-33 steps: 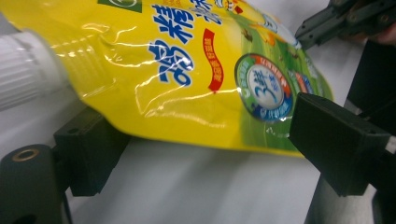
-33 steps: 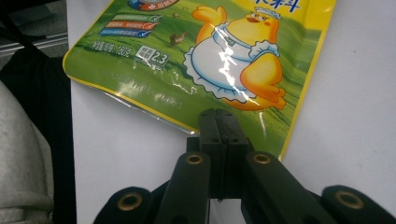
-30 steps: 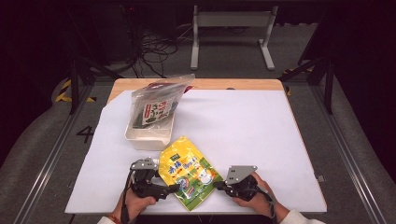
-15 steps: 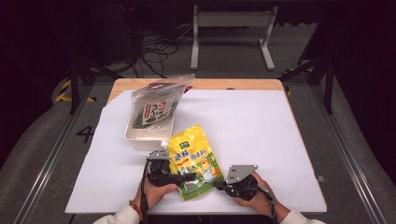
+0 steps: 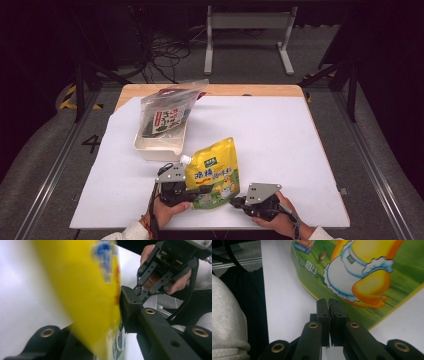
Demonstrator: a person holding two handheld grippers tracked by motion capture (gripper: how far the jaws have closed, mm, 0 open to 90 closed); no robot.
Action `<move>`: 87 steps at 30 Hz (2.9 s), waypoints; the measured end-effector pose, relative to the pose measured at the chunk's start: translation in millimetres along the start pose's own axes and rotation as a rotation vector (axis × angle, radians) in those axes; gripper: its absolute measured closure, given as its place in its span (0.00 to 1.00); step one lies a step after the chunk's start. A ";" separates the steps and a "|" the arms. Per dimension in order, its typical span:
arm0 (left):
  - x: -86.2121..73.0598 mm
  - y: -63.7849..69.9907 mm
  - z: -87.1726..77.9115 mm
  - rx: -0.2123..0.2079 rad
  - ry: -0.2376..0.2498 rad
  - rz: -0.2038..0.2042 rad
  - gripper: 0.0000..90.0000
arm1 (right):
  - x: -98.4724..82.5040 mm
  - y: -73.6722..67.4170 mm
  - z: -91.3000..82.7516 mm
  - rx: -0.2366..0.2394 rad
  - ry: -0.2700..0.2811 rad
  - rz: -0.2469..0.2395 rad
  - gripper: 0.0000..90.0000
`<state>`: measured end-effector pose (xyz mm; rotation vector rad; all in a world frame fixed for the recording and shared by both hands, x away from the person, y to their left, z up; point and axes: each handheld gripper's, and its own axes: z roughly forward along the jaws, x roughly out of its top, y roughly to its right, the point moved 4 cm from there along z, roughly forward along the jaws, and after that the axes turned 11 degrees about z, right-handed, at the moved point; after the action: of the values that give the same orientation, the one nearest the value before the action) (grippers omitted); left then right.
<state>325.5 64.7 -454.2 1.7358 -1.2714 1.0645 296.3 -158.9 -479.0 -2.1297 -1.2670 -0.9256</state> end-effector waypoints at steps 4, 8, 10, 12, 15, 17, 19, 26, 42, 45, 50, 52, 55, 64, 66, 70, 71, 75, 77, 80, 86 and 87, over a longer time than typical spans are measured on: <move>-0.9 -1.3 -5.8 0.018 -0.006 0.032 0.86 | 0.7 5.3 -13.2 -0.005 0.016 0.007 0.93; 0.7 -3.0 -18.0 0.058 0.005 0.057 0.86 | -2.4 18.6 -29.2 -0.048 0.047 0.036 0.94; 2.2 -3.8 -23.9 0.061 0.011 0.075 0.86 | -2.7 25.8 -35.9 -0.066 0.068 0.061 0.93; 3.2 -3.4 -28.2 0.069 0.021 0.068 0.86 | -2.8 34.1 -42.1 -0.091 0.092 0.083 0.92; 5.8 -3.9 -32.6 0.071 0.020 0.100 0.86 | -4.1 45.3 -47.5 -0.121 0.116 0.114 0.87; 7.7 -5.0 -34.9 0.082 0.015 0.123 0.86 | -4.6 50.2 -49.8 -0.142 0.121 0.126 0.80; 9.2 -5.4 -36.7 0.086 0.017 0.122 0.86 | -4.8 54.8 -52.3 -0.161 0.132 0.139 0.73; 12.8 -8.2 -51.3 0.112 0.030 0.150 0.86 | -6.5 65.8 -58.6 -0.200 0.155 0.182 0.55; 16.4 -22.5 -85.5 0.186 0.051 0.181 0.86 | -6.9 71.7 -54.7 -0.214 0.151 0.212 0.38; 19.5 -24.3 -92.3 0.206 0.055 0.201 0.86 | -7.6 69.9 -55.3 -0.204 0.148 0.205 0.38; 33.7 -25.1 -112.8 0.246 0.078 0.249 0.86 | -9.6 67.0 -52.9 -0.192 0.134 0.196 0.38; 37.0 -26.2 -117.8 0.260 0.082 0.270 0.86 | -11.1 66.5 -52.3 -0.192 0.126 0.194 0.38; 42.2 -34.0 -136.6 0.291 0.106 0.284 0.86 | -11.9 62.6 -53.2 -0.174 0.125 0.190 0.39; 46.4 -62.0 -166.0 0.331 0.104 0.295 0.86 | -10.8 59.1 -47.2 -0.146 0.110 0.191 0.40; 49.2 -71.6 -170.1 0.329 0.091 0.302 0.86 | -11.1 58.9 -45.7 -0.145 0.104 0.192 0.40; 53.0 -88.0 -170.3 0.318 0.057 0.305 0.86 | -12.4 59.6 -42.7 -0.138 0.093 0.196 0.40; 53.3 -90.3 -169.0 0.318 0.049 0.301 0.86 | -12.8 60.0 -42.1 -0.138 0.093 0.197 0.40; 53.6 -103.6 -166.1 0.310 0.030 0.315 0.86 | -14.1 59.8 -41.1 -0.136 0.085 0.198 0.39; 53.6 -109.4 -166.3 0.301 0.035 0.320 0.86 | -14.7 59.9 -40.7 -0.136 0.082 0.198 0.39; 54.0 -116.8 -167.8 0.256 0.018 0.342 0.86 | -15.6 60.5 -39.3 -0.132 0.078 0.201 0.39; 50.8 -129.5 -162.8 0.189 -0.063 0.351 0.86 | -17.9 63.6 -37.8 -0.133 0.072 0.223 0.38; 49.5 -131.5 -161.6 0.182 -0.067 0.348 0.86 | -18.2 64.0 -37.5 -0.132 0.071 0.227 0.38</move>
<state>428.5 224.3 -355.5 1.7329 -1.6020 1.3650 335.9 -223.9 -472.8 -2.2633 -0.9291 -0.9992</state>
